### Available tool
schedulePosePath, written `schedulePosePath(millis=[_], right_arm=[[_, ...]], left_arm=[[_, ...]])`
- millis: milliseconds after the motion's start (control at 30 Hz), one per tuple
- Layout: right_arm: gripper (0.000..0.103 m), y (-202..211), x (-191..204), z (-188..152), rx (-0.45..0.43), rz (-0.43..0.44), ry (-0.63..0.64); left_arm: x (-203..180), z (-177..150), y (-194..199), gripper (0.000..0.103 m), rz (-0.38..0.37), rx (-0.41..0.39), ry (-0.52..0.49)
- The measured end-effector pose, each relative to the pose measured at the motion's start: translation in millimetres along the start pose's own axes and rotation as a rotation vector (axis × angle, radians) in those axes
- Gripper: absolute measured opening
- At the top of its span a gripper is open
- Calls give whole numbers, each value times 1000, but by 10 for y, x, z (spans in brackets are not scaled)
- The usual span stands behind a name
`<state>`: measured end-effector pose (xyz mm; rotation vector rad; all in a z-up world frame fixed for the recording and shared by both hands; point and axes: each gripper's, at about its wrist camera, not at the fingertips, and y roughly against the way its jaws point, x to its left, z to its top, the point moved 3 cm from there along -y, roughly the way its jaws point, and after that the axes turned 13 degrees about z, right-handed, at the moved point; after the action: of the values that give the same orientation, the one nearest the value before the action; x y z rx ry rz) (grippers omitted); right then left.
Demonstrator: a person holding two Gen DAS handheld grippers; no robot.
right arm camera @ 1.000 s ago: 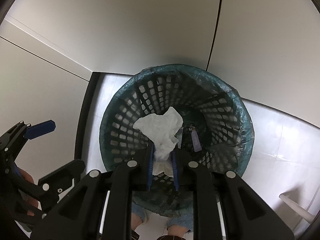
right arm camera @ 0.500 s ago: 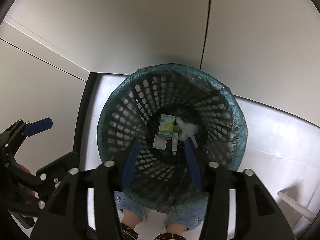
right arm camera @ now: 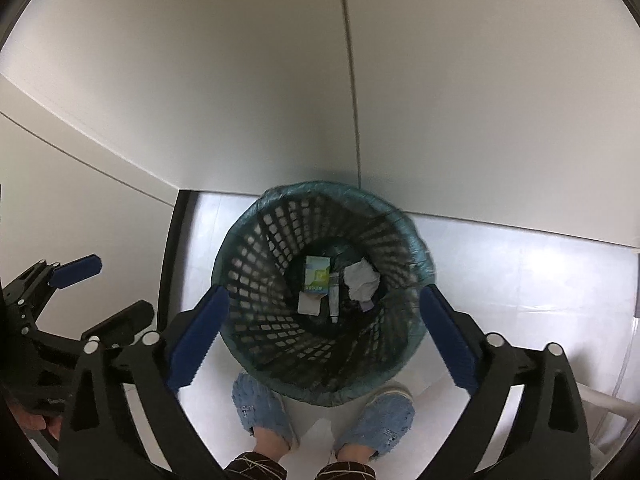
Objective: Collect trash
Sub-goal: 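Raise both tools back up over the counter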
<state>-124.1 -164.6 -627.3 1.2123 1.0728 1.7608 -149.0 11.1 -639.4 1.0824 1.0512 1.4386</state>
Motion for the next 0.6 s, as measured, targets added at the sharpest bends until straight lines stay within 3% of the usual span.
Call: schedulePosePath(millis=[133,600], right_arm=[[95,267,49,26,-22,-84,19],[95,1275,337,183,-102,-70,5]], left_arm=[[23,35,189,97,25,13,17],[127,117,1172,96,47,-19,29]])
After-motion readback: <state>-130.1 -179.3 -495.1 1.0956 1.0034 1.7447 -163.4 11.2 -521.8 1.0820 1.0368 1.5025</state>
